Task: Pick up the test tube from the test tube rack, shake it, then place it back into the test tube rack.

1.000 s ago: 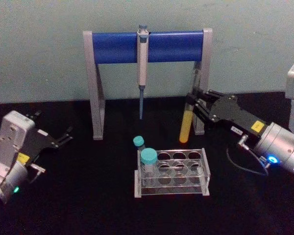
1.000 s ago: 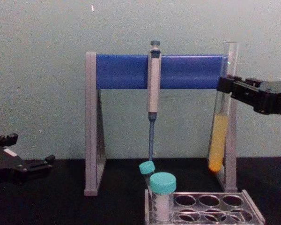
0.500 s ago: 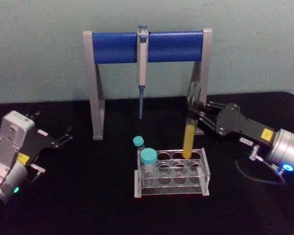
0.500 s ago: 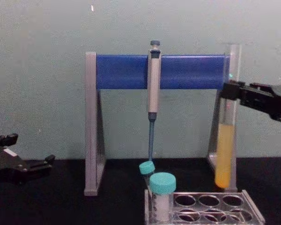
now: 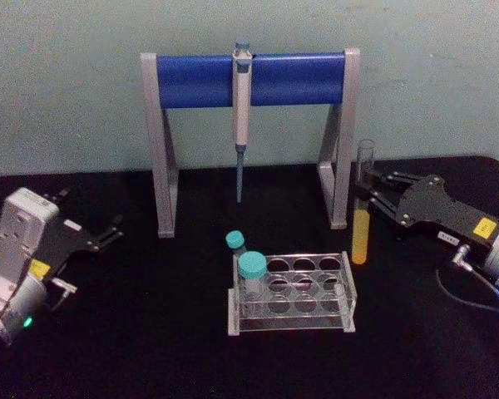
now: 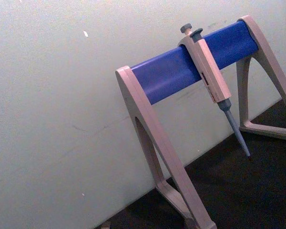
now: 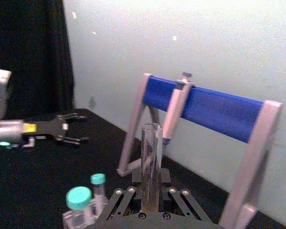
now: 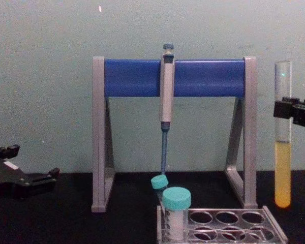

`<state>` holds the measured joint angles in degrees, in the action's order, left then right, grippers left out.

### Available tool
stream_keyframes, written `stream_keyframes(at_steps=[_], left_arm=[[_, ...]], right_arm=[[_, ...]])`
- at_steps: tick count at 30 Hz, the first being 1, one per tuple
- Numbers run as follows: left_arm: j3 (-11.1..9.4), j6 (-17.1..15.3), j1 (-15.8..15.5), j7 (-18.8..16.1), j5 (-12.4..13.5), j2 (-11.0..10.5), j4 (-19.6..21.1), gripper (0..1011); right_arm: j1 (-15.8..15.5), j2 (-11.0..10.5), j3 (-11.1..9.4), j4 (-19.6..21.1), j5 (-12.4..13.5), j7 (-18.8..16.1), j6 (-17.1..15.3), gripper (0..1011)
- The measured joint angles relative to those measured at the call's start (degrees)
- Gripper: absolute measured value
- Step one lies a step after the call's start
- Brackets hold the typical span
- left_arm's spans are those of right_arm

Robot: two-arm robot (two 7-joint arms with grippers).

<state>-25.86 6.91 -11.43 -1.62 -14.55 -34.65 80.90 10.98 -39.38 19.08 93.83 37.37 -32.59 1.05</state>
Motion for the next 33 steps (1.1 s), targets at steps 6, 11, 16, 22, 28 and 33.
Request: stream_keyframes(at_steps=[6,11,16,22,28,33], left_arm=[[0.0,0.0,0.0,0.0,0.0,0.0,0.0,1002],[0.0,0.0,0.0,0.0,0.0,0.0,0.0,1001],[0.0,0.0,0.0,0.0,0.0,0.0,0.0,1001],[0.0,0.0,0.0,0.0,0.0,0.0,0.0,1001],[0.0,0.0,0.0,0.0,0.0,0.0,0.0,1001],[0.0,0.0,0.0,0.0,0.0,0.0,0.0,1001]], right_arm=[[0.7,1.6,-0.1,-0.6,-4.2,4.2,-0.2,225],[1.9,4.2,0.2,-1.9,-7.1,6.4,0.9,225],[3.3,7.1,0.7,-4.0,-7.8,5.3,3.0,225],[4.6,9.3,1.2,-5.9,-6.0,1.4,3.9,225],[5.2,9.9,1.8,-6.8,-2.4,-3.3,4.0,225],[5.3,9.0,2.5,-6.6,-0.9,-5.3,3.5,225]])
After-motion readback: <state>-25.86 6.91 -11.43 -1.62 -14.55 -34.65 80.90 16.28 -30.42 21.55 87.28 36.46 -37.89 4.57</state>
